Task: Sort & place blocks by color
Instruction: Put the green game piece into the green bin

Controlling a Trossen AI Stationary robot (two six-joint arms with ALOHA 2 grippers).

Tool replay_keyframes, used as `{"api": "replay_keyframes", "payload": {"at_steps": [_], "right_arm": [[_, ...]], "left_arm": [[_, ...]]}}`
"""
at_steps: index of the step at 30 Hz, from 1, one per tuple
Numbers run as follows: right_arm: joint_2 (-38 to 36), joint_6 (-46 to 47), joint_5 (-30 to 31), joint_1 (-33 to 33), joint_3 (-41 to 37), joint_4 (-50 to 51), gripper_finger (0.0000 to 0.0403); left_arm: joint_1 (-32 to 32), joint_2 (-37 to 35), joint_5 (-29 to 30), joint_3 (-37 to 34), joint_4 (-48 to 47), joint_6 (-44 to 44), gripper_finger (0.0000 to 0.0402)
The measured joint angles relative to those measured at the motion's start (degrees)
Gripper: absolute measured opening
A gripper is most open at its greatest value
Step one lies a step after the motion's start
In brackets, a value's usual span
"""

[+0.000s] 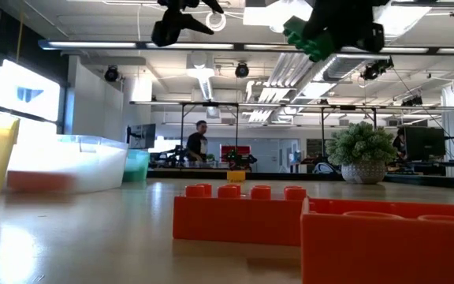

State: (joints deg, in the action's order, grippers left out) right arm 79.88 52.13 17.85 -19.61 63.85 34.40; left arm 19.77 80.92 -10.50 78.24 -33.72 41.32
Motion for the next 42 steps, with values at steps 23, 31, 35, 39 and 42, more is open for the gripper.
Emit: {"api": "replay_keyframes", "payload": {"at_steps": [23, 31, 35, 39, 42], "right_arm": [[4.3, -27.08, 2.24, 12.28, 0.75, 1.11, 0.011], [9.84, -30.71, 1.14, 12.24, 0.75, -1.11, 0.011], [11.45, -32.74, 1.3, 12.19, 0.75, -6.28, 0.011], [11.57, -32.33, 4.06, 12.21, 0.75, -8.69, 0.011], [11.63, -31.38, 4.96, 12.43, 0.75, -9.49, 0.011]], "left_arm": [[-0.06, 14.59, -11.44, 0.02, 9.83, 9.61, 0.017], [-0.59, 18.27, -11.6, 0.02, 9.96, 9.71, 0.017], [-0.72, 19.27, -11.59, 0.0, 9.63, 9.71, 0.017], [-0.72, 19.87, -12.02, -0.06, 8.86, 9.56, 0.017], [-0.72, 19.78, -12.03, -0.02, 9.36, 9.53, 0.017]]}}
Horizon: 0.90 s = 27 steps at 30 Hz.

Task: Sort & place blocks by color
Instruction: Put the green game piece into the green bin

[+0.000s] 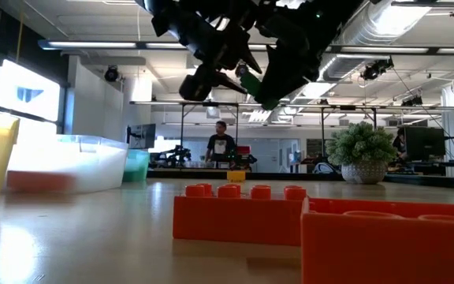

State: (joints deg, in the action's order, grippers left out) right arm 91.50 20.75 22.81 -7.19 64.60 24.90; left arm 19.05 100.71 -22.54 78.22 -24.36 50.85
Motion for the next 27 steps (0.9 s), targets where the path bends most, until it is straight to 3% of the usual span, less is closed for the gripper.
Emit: {"api": "replay_keyframes", "payload": {"at_steps": [9, 17, 20, 27], "right_arm": [[0.05, 1.83, 1.34, 0.1, 2.02, -0.46, 0.011], [0.15, 2.9, 1.52, 0.87, 3.58, 1.97, 0.011], [0.15, 4.75, 1.03, 0.88, 3.61, 2.28, 0.0111], [0.11, 12.45, -4.92, 0.79, 3.69, 1.92, 0.0231]], "left_arm": [[0.0, 0.0, -0.03, 0.0, -0.04, -2.55, 0.0163], [0.07, -0.09, 0.28, 0.04, 0.13, -6.27, 0.0083], [-0.04, -0.09, 0.45, 0.04, 0.05, -9.06, 0.0074], [-0.2, -0.54, 0.91, 0.02, -4.07, -19.92, 0.0075]]}}
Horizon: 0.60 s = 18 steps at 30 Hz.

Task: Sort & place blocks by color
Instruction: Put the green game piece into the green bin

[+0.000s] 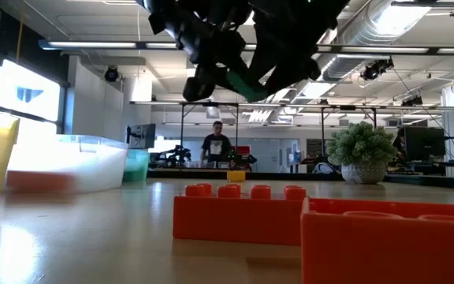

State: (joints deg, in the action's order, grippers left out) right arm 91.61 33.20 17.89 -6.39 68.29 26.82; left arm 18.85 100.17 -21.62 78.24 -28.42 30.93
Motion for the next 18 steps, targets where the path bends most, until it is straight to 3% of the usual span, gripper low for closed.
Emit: {"api": "replay_keyframes", "payload": {"at_steps": [6, 18], "right_arm": [[0.0, 8.29, -7.51, -0.46, 0.0, -0.05, 0.027], [0.0, 18.31, 0.32, -5.75, 0.0, -1.15, 0.027]], "left_arm": [[1.12, -2.47, 4.29, -0.04, -9.09, -8.67, 0.0074], [8.5, -12.66, 27.85, -0.04, -28.08, -23.51, 0.0076]]}}
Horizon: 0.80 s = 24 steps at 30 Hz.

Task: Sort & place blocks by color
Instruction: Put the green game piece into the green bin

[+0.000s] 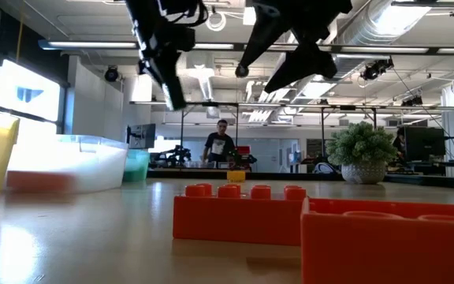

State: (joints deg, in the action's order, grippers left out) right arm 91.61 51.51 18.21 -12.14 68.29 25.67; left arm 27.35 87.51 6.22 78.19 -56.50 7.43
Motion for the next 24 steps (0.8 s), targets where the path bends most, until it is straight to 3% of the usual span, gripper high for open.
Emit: {"api": "replay_keyframes", "payload": {"at_steps": [4, 7, 16, 24], "right_arm": [[0.0, 3.65, 1.31, -1.88, 0.0, -0.43, 0.0271], [0.0, 6.69, 2.53, -3.51, 0.0, -0.48, 0.0271], [-0.02, 11.88, 10.61, -7.31, 0.0, -0.39, 0.0271], [-0.02, 12.61, 11.29, -7.5, 0.0, -0.28, 0.0271]], "left_arm": [[4.79, -2.62, 7.86, 0.0, -7.17, -3.73, 0.0076], [8.67, -4.4, 10.02, 0.0, -9.83, -6.19, 0.0076], [19.08, -5.54, 0.78, -5.96, -12.36, -9.67, 0.0076], [22.19, -5.36, -0.07, -16.16, -4.99, -9.21, 0.0076]]}}
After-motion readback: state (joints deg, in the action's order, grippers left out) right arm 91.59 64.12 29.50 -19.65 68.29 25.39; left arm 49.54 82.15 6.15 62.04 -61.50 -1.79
